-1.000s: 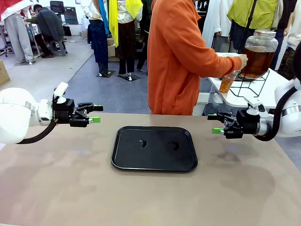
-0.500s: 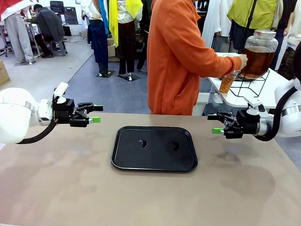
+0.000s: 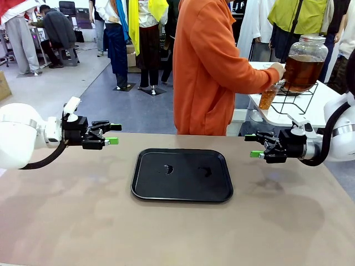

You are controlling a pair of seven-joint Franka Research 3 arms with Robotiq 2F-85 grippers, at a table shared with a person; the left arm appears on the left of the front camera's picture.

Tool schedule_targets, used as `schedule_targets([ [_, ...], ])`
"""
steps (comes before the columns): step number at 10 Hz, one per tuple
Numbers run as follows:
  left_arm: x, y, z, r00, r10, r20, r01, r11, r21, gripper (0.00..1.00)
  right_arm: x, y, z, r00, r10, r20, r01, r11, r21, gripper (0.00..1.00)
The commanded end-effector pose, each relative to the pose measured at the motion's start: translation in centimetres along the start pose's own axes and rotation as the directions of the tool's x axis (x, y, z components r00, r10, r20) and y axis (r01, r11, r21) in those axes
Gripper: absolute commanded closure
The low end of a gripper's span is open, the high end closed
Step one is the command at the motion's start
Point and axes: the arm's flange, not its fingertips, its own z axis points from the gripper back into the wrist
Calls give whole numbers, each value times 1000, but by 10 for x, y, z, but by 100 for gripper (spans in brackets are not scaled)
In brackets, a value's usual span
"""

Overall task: Pour the drink into the iced cup.
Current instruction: Open the gripper to release the iced cup you were holding.

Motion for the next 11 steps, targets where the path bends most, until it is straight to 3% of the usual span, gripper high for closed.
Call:
schedule_targets([
  [1,2,1,-1,1000,-2,8,2,1000,4,0,2,0,0,1000,5,2,-5,1000,1,0],
  [11,2,1,-1,1000,-2,8,2,1000,4,0,2,0,0,1000,5,2,-5,1000,1,0],
])
